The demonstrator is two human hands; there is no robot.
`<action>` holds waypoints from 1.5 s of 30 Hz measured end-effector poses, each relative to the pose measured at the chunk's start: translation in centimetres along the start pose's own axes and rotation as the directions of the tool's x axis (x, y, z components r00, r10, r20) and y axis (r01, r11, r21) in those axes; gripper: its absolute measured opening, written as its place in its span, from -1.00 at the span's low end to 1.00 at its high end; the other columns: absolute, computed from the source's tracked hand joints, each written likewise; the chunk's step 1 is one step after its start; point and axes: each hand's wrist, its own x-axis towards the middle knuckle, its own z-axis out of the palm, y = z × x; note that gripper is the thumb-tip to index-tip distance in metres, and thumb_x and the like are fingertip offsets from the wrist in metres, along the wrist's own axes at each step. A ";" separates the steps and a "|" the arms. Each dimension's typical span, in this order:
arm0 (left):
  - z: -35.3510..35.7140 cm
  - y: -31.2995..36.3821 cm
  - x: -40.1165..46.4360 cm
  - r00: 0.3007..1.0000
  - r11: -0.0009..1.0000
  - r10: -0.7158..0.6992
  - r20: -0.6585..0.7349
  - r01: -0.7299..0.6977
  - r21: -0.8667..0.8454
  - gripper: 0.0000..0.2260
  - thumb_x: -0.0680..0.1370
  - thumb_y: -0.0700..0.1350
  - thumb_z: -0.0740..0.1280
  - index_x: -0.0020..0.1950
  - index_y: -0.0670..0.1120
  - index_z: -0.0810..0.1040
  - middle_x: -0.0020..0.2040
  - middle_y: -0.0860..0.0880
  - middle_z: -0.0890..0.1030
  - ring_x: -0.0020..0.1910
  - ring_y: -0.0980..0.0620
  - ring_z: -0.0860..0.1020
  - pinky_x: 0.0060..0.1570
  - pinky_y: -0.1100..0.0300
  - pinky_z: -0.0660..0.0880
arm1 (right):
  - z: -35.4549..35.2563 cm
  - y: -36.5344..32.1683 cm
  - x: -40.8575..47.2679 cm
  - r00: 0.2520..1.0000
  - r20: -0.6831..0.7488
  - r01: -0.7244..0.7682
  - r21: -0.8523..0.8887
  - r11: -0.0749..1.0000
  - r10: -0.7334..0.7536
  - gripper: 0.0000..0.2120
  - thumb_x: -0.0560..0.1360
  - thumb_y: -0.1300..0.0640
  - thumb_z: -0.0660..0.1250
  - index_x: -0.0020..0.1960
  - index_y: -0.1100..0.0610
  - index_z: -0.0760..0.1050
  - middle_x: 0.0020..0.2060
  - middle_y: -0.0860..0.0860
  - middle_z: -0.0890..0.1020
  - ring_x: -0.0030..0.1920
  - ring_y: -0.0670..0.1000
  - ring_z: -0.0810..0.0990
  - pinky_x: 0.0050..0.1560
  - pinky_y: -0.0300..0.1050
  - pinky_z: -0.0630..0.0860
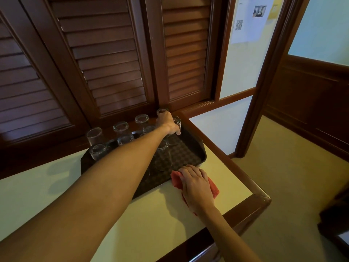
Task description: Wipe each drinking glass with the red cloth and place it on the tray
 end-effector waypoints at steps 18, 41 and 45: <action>-3.5 -1.1 -3.5 0.947 0.979 0.119 -0.297 -0.163 -0.126 -0.65 0.49 0.03 0.56 0.21 -0.06 0.65 0.11 -0.03 0.70 0.17 -0.05 0.64 0.03 0.14 0.48 | -0.4 -0.1 -0.4 1.000 -0.019 0.002 -0.010 1.000 -0.002 -0.64 0.66 -0.13 0.07 0.41 -0.13 0.39 0.47 -0.09 0.33 0.53 0.02 0.19 0.55 0.09 0.15; -16.0 -46.0 -32.0 0.367 0.842 -0.532 -0.763 0.322 -0.432 -0.43 0.46 -0.06 0.60 0.32 -0.23 0.41 0.28 -0.26 0.47 0.28 -0.29 0.45 0.27 -0.22 0.43 | 12.4 -31.5 -8.1 0.911 -0.025 0.405 0.227 0.886 -0.411 -0.79 0.55 0.10 0.27 0.11 0.01 0.62 0.02 -0.05 0.68 -0.08 -0.01 0.67 0.03 -0.05 0.59; -17.4 -50.7 -31.1 0.483 0.745 -0.666 -0.568 0.406 -0.529 -0.07 0.41 0.06 0.63 0.59 -0.21 0.18 0.54 -0.26 0.30 0.52 -0.29 0.30 0.47 -0.21 0.36 | 14.2 -33.0 -8.8 0.905 -0.046 0.423 0.179 0.888 -0.422 -0.81 0.47 0.18 0.37 0.05 -0.01 0.60 -0.05 -0.06 0.66 -0.18 -0.04 0.67 -0.15 -0.06 0.63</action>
